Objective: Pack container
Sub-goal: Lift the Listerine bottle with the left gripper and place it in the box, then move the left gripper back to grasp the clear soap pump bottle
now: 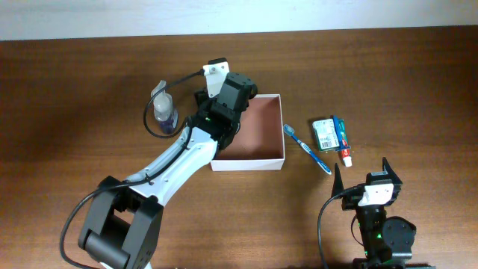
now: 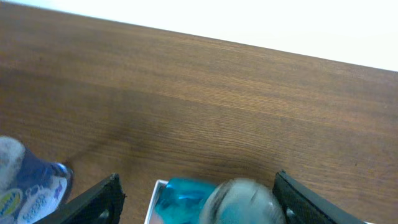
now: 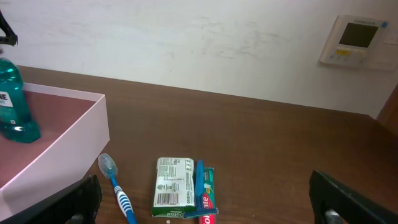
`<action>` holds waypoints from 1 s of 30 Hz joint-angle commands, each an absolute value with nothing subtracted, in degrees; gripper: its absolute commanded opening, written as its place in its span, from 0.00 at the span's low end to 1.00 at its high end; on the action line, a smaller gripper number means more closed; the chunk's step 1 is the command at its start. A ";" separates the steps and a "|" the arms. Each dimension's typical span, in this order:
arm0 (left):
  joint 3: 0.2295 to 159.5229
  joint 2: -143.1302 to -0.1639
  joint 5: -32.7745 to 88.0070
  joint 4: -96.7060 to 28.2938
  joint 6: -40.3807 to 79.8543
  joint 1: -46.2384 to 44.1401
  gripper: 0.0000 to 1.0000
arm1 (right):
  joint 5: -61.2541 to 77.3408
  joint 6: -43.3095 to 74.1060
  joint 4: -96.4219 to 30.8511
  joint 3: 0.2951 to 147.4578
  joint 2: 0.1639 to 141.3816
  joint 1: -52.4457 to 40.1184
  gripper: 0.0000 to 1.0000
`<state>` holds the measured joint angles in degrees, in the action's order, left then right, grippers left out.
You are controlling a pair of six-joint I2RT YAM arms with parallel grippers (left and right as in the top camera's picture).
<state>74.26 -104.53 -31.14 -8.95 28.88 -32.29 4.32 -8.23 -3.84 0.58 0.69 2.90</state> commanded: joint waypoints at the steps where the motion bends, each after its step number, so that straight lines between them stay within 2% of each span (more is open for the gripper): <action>1: 75.85 -104.90 -32.16 -8.56 22.87 -32.27 0.82 | 4.23 -8.54 -4.12 0.32 0.36 2.55 0.99; 9: 78.87 -100.66 -27.18 -9.89 8.69 -32.27 0.87 | 4.23 -8.56 -4.12 0.32 0.36 2.55 0.99; 10: 79.02 -99.53 -26.92 -10.26 7.40 -32.27 0.92 | 4.23 -8.56 -4.12 0.32 0.36 2.55 0.99; 13: 79.07 -95.72 -26.55 -13.08 4.25 -32.25 0.96 | 4.23 -8.54 -4.12 0.32 0.36 2.55 0.98; 22: 79.07 -83.35 -26.57 -31.86 3.60 -28.93 0.98 | 4.23 -8.56 -4.12 0.32 0.36 2.55 0.98; 27: 79.07 -81.54 -26.28 -38.09 3.57 -23.09 0.99 | 4.23 -8.56 -4.12 0.32 0.36 2.55 0.99; 30: 79.07 -82.28 -20.38 -39.79 2.42 -18.26 0.99 | 4.23 -8.54 -4.12 0.32 0.36 2.55 0.99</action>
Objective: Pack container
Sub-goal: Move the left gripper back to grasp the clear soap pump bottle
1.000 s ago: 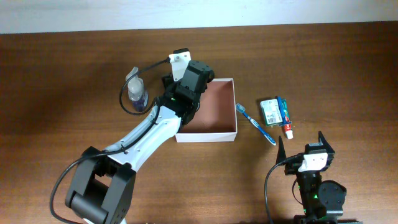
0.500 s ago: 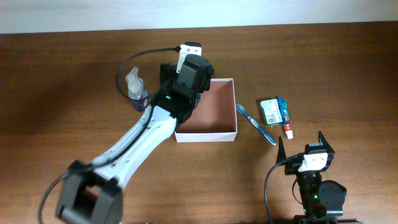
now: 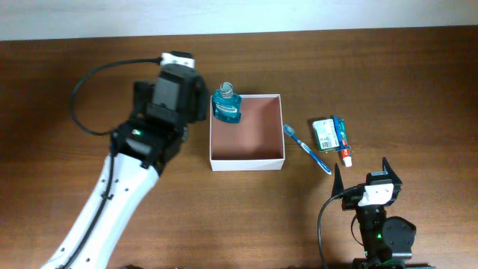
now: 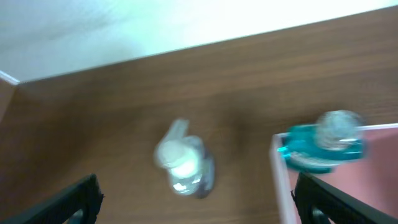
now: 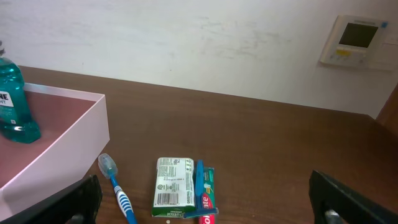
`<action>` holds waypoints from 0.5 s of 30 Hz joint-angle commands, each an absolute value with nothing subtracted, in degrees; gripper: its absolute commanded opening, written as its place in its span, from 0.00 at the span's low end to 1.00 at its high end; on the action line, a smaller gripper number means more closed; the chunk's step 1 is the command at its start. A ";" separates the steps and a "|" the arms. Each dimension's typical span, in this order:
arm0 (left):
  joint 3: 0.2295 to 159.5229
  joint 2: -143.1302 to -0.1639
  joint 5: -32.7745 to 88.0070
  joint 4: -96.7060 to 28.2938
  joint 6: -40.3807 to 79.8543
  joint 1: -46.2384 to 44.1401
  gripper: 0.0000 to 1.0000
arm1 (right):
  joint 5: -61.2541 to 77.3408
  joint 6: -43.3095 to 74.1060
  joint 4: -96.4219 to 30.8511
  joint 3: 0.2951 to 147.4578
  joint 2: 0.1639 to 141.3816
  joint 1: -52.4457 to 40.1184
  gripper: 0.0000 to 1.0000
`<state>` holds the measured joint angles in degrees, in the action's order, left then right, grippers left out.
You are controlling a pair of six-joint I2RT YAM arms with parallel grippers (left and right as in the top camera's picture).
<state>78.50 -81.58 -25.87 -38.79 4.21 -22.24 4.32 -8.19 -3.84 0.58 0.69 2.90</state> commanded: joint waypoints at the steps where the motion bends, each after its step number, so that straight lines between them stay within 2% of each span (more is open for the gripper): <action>1: 79.05 -82.56 -16.45 -39.97 1.15 -16.51 0.99 | 4.23 -8.54 -4.12 0.32 0.36 2.55 0.98; 5: 79.00 -84.16 -1.30 -39.90 -3.36 -9.47 0.99 | 4.23 -8.54 -4.12 0.32 0.36 2.55 0.99; 10: 78.78 -87.74 3.07 -39.92 -3.31 -3.57 0.98 | 4.23 -8.54 -4.12 0.32 0.36 2.55 0.99; 15: 78.78 -92.33 5.78 -39.66 -3.40 -3.27 0.91 | 4.23 -8.56 -4.12 0.32 0.36 2.55 0.98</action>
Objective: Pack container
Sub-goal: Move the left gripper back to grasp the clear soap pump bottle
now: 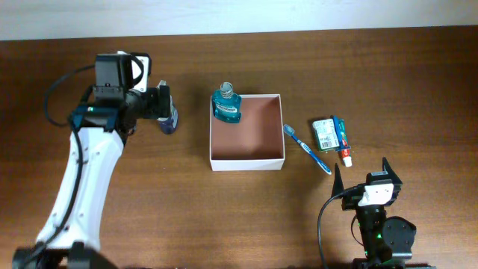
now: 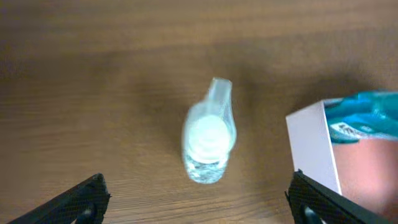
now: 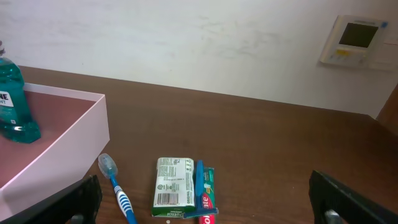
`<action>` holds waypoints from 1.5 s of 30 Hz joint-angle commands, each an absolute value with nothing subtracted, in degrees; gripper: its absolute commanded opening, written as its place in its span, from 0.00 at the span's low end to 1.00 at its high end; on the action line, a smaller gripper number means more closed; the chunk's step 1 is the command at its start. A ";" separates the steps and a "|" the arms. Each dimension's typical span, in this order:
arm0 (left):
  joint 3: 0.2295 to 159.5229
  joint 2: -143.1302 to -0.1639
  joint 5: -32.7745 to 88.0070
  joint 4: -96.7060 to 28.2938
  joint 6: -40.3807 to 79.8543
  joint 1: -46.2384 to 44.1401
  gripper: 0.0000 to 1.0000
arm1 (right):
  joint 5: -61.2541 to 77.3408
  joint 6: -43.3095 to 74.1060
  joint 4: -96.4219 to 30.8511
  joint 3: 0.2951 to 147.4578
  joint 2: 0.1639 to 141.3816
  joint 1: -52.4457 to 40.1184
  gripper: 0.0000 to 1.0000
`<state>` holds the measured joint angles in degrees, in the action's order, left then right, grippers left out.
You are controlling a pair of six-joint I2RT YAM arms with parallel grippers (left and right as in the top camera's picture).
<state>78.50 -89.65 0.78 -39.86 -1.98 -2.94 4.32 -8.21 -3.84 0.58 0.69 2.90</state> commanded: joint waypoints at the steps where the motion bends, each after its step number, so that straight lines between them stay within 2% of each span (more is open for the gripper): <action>1: 78.78 -93.17 5.78 -39.24 -3.62 -3.38 0.89 | 4.23 -8.54 -4.12 0.32 0.36 2.55 0.99; 4: 78.50 -95.31 5.48 -36.95 -3.75 -3.49 0.89 | 4.23 -8.54 -4.12 0.32 0.36 2.55 0.98; 5: 78.32 -95.74 5.15 -36.38 -3.62 -3.49 0.83 | 4.23 -8.54 -4.12 0.32 0.36 2.55 0.99; 16: 68.36 -96.53 4.58 -23.57 -3.03 -3.49 0.83 | 4.23 -8.54 -4.12 0.32 0.36 2.55 0.99; 22: 62.54 -96.53 -0.27 -13.98 0.62 -3.46 0.82 | 4.23 -8.56 -4.12 0.32 0.36 2.55 0.99; 27: 62.46 -96.42 -0.25 -12.05 0.40 -3.46 0.77 | 4.23 -8.54 -4.12 0.32 0.36 2.55 0.98; 37: 62.46 -96.42 -0.23 -6.61 -1.15 -3.64 0.76 | 4.23 -8.56 -4.12 0.32 0.36 2.55 0.99; 45: 62.46 -96.42 -0.23 -3.86 -1.13 -3.60 0.57 | 4.23 -8.54 -4.12 0.32 0.36 2.55 0.99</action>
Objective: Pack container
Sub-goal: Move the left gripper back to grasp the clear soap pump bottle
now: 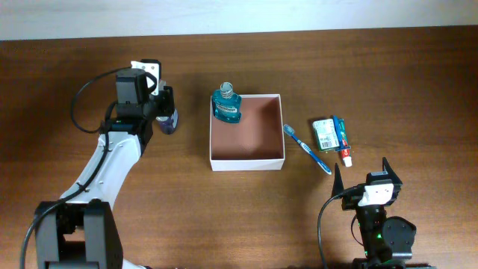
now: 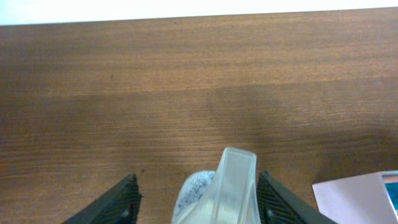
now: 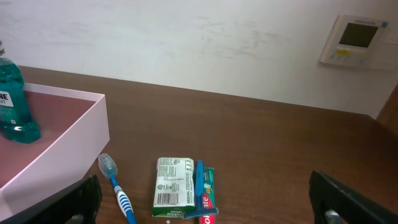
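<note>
A small clear bottle with a flip cap (image 1: 169,124) stands left of the white box with a pink inside (image 1: 247,161). My left gripper (image 1: 163,106) is open, one finger on each side of the clear bottle (image 2: 229,186), with small gaps to it. A teal mouthwash bottle (image 1: 226,107) stands in the box's far left corner. Right of the box lie a blue toothbrush (image 1: 307,149), a green soap pack (image 1: 324,133) and a toothpaste tube (image 1: 344,146). My right gripper (image 1: 371,176) stands open at the front right, holding nothing.
A blue razor (image 3: 199,179) lies between the soap pack (image 3: 174,186) and the toothpaste (image 3: 208,194). A wall with a thermostat (image 3: 357,40) rises behind the table's far edge.
My left gripper was above the clear bottle, looking down on it. Now it is lower and nearer, with its open fingers on either side of the bottle. The right arm has not moved.
My left gripper was open over the box's far left corner with the mouthwash bottle between its fingers. Then it had left the box, the mouthwash standing inside. Then it was above the clear bottle, and now it is around that bottle.
</note>
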`<action>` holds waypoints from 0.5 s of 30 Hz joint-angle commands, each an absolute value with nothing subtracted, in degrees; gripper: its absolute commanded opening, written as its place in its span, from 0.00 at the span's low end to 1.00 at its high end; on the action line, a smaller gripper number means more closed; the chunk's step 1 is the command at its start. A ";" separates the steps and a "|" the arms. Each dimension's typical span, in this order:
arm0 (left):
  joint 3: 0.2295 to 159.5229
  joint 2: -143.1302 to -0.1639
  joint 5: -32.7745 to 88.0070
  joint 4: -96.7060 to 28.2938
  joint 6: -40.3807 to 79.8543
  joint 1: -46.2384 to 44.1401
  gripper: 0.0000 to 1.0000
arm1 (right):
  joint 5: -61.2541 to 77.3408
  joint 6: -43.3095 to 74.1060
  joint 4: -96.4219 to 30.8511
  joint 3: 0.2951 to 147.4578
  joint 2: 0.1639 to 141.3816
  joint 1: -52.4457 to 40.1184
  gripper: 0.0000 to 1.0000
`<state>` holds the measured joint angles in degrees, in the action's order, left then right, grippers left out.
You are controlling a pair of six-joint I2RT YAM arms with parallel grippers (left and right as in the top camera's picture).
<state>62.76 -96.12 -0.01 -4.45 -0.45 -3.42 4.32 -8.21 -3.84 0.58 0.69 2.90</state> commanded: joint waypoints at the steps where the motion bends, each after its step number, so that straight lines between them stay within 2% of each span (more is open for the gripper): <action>1: 62.46 -96.42 -0.21 -3.84 -1.15 -3.60 0.54 | 4.23 -8.54 -4.12 0.32 0.36 2.55 0.99; 3: 62.46 -96.42 -0.21 -3.84 -1.13 -3.60 0.45 | 4.23 -8.54 -4.12 0.32 0.36 2.55 0.99; 4: 62.46 -96.42 -0.21 -3.81 -1.13 -3.60 0.34 | 4.23 -8.54 -4.12 0.32 0.36 2.55 0.99; 7: 62.46 -96.42 -0.21 -3.62 -1.13 -3.60 0.22 | 4.23 -8.56 -4.12 0.32 0.36 2.55 0.99; 15: 62.50 -94.65 -0.21 -3.44 -1.10 -3.60 0.20 | 4.23 -8.56 -4.12 0.32 0.36 2.55 0.98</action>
